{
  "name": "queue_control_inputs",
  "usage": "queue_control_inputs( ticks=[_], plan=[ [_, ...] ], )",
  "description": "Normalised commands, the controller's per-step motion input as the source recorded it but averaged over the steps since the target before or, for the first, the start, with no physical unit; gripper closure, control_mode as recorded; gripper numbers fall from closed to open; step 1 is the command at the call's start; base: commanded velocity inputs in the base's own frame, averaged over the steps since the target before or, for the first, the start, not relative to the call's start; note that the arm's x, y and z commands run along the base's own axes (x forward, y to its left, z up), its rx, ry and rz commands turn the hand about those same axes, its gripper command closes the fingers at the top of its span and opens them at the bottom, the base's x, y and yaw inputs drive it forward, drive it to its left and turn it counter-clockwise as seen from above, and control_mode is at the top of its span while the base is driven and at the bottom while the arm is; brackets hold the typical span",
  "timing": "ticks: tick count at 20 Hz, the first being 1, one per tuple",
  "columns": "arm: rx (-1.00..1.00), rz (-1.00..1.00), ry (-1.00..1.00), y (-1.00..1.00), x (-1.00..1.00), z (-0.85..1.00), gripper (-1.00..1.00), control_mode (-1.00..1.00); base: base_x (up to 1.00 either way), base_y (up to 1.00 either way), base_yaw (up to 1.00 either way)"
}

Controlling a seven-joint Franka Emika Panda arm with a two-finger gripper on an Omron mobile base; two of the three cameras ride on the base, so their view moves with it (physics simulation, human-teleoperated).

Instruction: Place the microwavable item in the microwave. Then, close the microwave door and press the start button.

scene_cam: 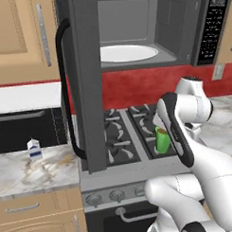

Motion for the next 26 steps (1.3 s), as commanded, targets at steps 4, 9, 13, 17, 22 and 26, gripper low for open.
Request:
queue_control_inputs(
  ticks=[4,9,13,17,22,26],
  plan=[
    [0.00,0.00,0.00,0.00,0.00,0.00,1.00,1.00,0.14,-0.09,0.10],
    [0.00,0.00,0.00,0.00,0.00,0.00,1.00,1.00,0.01,-0.01,0.04],
    [0.00,0.00,0.00,0.00,0.00,0.00,1.00,1.00,0.00,-0.03,0.02],
    [0.03,0.00,0.00,-0.01,0.00,0.04,1.00,-1.00,0.00,-0.01,0.00],
    [0.01,0.00,-0.17,-0.02,-0.05,0.77,1.00,-1.00,0.00,0.00,0.00],
    [0.00,-0.03,-0.19,-0.16,-0.06,0.88,1.00,-1.00,0.00,0.00,0.00]
  ],
)
